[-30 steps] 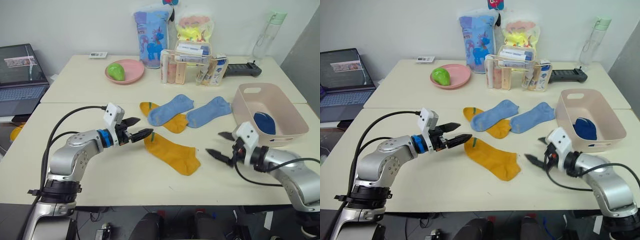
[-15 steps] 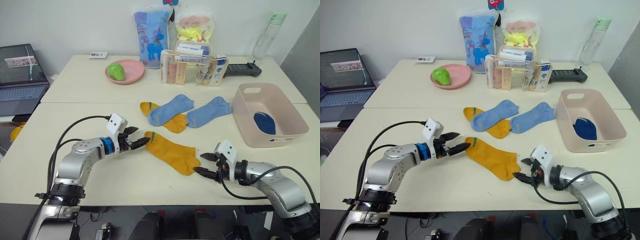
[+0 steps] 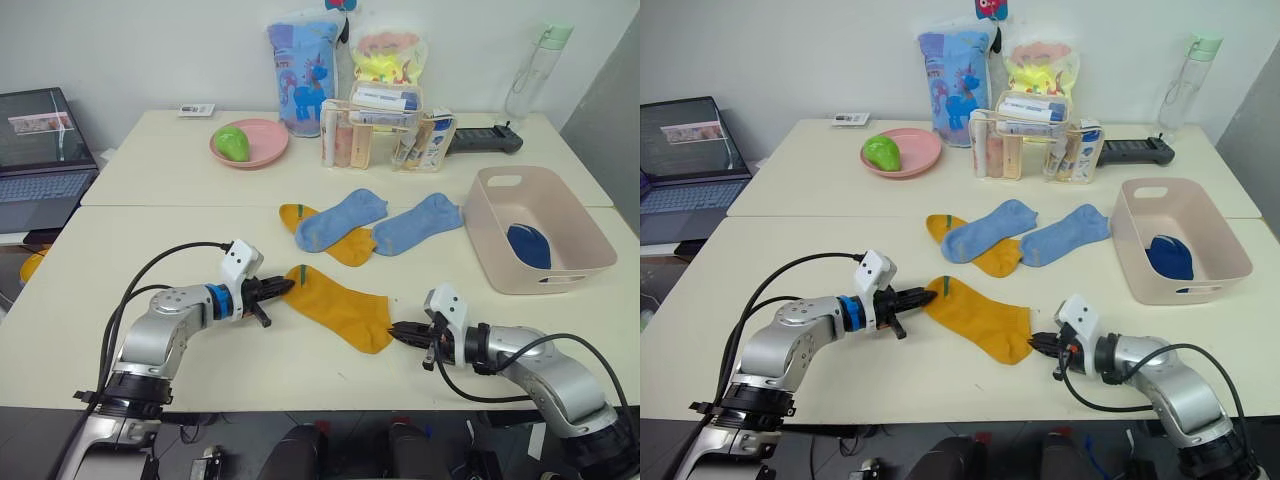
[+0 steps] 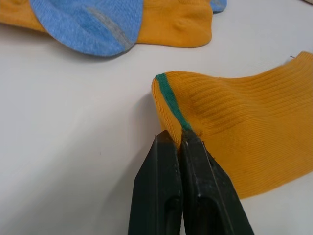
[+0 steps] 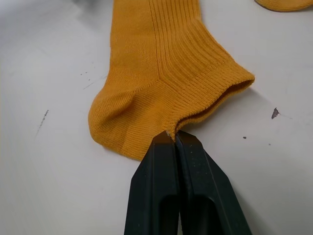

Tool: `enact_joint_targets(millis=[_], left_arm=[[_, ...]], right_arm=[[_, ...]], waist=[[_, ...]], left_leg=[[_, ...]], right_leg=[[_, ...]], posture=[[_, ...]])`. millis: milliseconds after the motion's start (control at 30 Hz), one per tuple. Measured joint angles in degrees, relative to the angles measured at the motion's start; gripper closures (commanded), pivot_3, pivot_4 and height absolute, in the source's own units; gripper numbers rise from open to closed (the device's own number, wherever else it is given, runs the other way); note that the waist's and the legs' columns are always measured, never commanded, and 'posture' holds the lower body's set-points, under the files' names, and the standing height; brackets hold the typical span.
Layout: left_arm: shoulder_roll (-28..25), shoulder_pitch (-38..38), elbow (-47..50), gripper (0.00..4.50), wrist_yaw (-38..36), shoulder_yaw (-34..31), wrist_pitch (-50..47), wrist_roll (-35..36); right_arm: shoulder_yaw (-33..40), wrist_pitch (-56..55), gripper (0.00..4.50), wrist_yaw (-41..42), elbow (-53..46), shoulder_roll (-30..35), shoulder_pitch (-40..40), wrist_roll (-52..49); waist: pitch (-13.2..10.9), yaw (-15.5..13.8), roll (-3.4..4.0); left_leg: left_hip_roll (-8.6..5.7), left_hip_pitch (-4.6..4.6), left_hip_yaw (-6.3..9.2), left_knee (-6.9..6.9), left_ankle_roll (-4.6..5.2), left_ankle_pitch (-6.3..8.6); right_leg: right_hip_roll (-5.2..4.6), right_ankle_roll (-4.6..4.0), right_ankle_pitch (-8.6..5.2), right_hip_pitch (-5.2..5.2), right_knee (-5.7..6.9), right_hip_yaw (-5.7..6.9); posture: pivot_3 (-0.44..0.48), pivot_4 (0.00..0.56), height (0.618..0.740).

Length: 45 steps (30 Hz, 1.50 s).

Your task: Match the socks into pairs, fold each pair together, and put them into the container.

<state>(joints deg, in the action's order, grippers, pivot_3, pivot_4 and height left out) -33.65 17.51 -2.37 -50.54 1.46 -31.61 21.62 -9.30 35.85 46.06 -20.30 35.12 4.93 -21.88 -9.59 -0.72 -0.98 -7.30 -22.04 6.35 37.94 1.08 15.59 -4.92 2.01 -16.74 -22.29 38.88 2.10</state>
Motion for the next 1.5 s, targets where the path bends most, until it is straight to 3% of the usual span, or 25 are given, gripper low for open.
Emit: enact_joint_targets(millis=[133, 267, 367, 500, 633, 900, 967, 1067, 1333, 1433, 1500], left_arm=[[-0.44, -4.6, 5.52, 4.48, 0.91, -4.16, -6.73, 4.92], [3.62, -10.4, 18.55, 4.48, 6.22, -11.28, -18.45, 17.62], [7.46, -15.14, 24.73, 4.48, 11.57, -13.23, -23.19, 23.16], [14.64, -19.48, 26.81, 4.48, 19.82, -12.94, -22.45, 23.28], [17.64, -24.11, 29.32, 4.48, 24.08, -11.6, -20.27, 22.17], [17.3, -25.2, 31.23, 4.48, 26.16, -10.76, -17.75, 22.1], [16.91, -25.2, 31.23, 4.5, 26.15, -10.64, -17.74, 22.15], [16.27, -25.37, 31.19, 3.86, 26.16, -9.95, -17.65, 22.08], [12.17, -25.47, 31.12, 1.3, 25.86, -11.28, -17.67, 22.53], [5.8, -25.46, 31.13, 0.36, 22.38, -12.83, -17.55, 22.52], [0.42, -23.87, 31.03, 0.36, 18.56, -13.07, -14.95, 20.37]], right_arm=[[3.17, 0.63, 4.5, 0.03, -1.17, 1.46, -1.05, -1.15], [6.64, 3.53, 4.5, -1.46, -2.21, 3.17, -1.3, -2.21], [8.04, 4.76, 4.5, -2.6, -2.21, 5.4, -1.53, -1.63], [8.27, 5.57, 4.5, -3.22, -2.21, 6.07, -1.9, -1.72], [8.55, 7.14, 4.5, -3.38, -2.29, 6.08, -1.75, -2.63], [7.87, 7.19, 4.5, -2.19, -2.56, 6.47, -1.63, -2.76], [7.6, 7.1, 4.03, -2.25, -2.56, 6.45, -1.37, -2.5], [7.07, 7.04, 3.12, -2.37, -2.42, 5.9, -0.21, -2.14], [9.77, 5.56, 0.34, -3.53, -2.79, 3.76, 0.11, -2.93], [11.43, 5.51, 0.33, -3.67, -5.36, 3.14, 0.76, -4.77], [11.53, 4.63, 0.33, -3.7, -6.66, 3.15, 2.12, -4.65]], waist=[[0.0, 0.11, 0.0], [0.0, 0.12, 0.0], [0.01, -0.05, 0.01], [0.02, -0.22, 0.01], [0.02, -0.41, 0.01], [0.02, -0.67, 0.0], [0.02, -0.66, 0.01], [0.02, -0.66, 0.01], [0.02, -0.65, 0.01], [0.01, -0.61, 0.01], [0.01, -0.64, 0.02]], left_leg=[[0.0, -0.01, 0.04, -0.01, 0.01, 0.0], [0.0, 0.0, 0.01, 0.01, 0.02, 0.01], [0.01, 0.01, 0.01, 0.0, 0.01, 0.01], [0.01, 0.03, -0.04, 0.0, 0.01, 0.01], [0.02, 0.02, -0.04, -0.01, 0.01, 0.01], [0.01, 0.01, -0.05, -0.01, 0.01, 0.02], [0.01, 0.01, -0.05, -0.01, 0.01, 0.01], [0.01, 0.01, -0.05, -0.02, 0.01, 0.02], [0.02, 0.01, -0.03, -0.03, 0.0, 0.02], [0.04, 0.01, -0.03, -0.07, 0.0, 0.01], [0.04, 0.0, 0.01, -0.06, 0.0, 0.01]], right_leg=[[0.0, 0.0, 0.0, 0.0, 0.0, 0.01], [-0.01, 0.01, -0.01, 0.02, -0.02, -0.01], [0.0, 0.01, -0.01, 0.03, 0.0, 0.0], [-0.01, 0.01, -0.01, 0.06, 0.01, -0.01], [-0.01, 0.01, -0.01, 0.05, -0.01, -0.01], [-0.01, 0.01, -0.01, 0.05, -0.02, 0.0], [-0.01, 0.01, -0.01, 0.05, -0.02, -0.01], [-0.01, 0.01, -0.01, 0.05, -0.02, -0.01], [0.0, 0.01, -0.01, 0.03, -0.02, 0.0], [0.01, 0.0, -0.02, 0.0, -0.01, 0.0], [0.01, -0.01, -0.02, -0.01, -0.02, 0.03]], posture=[[0.0, 0.15, 0.74], [0.0, 0.15, 0.74], [0.0, 0.15, 0.74], [0.0, 0.15, 0.74], [0.0, 0.15, 0.74], [0.0, 0.15, 0.74], [0.0, 0.15, 0.74], [0.0, 0.15, 0.74], [0.0, 0.15, 0.74], [0.0, 0.15, 0.74], [0.0, 0.15, 0.74]])
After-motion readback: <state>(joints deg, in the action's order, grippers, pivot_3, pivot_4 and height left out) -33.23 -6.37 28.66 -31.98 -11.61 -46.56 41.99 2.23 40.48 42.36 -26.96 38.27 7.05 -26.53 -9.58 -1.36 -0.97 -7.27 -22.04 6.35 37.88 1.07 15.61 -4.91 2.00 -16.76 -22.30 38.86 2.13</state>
